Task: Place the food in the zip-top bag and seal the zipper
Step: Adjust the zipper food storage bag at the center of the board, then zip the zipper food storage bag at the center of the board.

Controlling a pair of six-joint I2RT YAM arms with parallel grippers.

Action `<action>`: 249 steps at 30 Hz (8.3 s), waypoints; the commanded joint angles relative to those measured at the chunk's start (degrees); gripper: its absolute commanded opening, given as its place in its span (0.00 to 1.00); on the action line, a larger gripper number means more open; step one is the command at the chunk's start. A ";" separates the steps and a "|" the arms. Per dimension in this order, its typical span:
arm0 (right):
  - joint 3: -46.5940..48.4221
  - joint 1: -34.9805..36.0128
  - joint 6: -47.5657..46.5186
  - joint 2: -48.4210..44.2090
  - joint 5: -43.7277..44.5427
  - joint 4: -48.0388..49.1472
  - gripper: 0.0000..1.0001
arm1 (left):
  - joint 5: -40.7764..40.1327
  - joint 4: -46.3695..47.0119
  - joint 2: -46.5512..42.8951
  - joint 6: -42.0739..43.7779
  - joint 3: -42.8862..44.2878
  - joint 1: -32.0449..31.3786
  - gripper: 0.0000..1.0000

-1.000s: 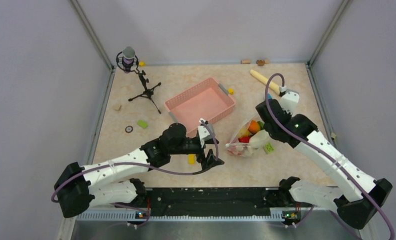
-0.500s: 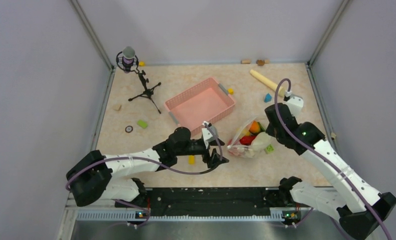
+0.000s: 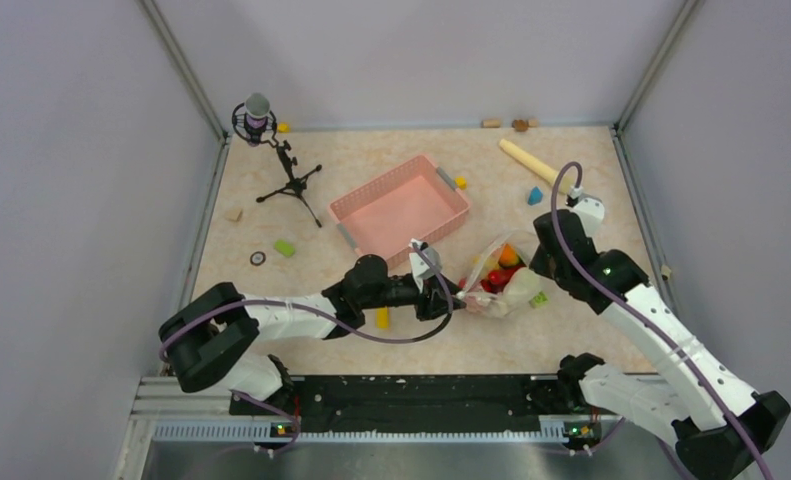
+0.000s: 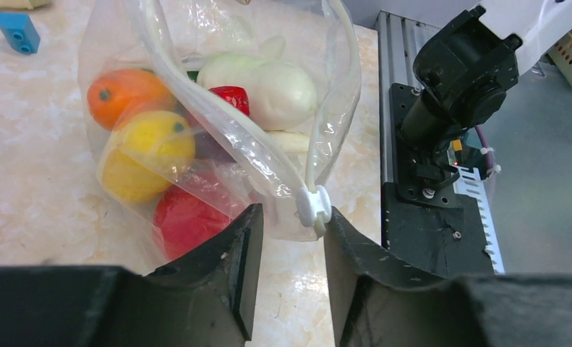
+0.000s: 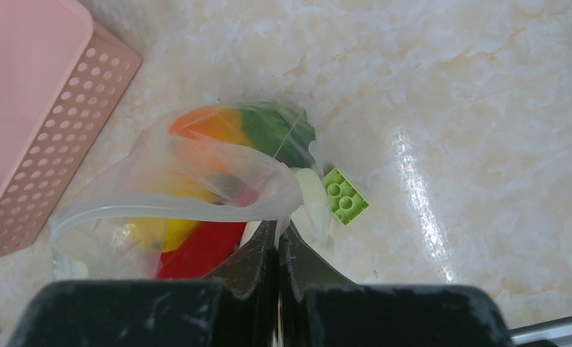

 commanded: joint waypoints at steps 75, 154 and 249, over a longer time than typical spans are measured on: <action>0.61 10.33 -72.78 1.51 -71.37 20.62 0.37 | -2.57 -25.14 -18.25 4.56 7.22 0.11 0.00; 0.51 10.30 -40.39 1.20 -16.77 14.38 0.00 | -24.09 -25.71 -35.24 8.80 -3.73 0.16 0.00; -2.33 10.30 -72.67 3.75 -45.52 28.03 0.40 | -38.39 -22.24 -47.95 12.64 -11.64 0.20 0.00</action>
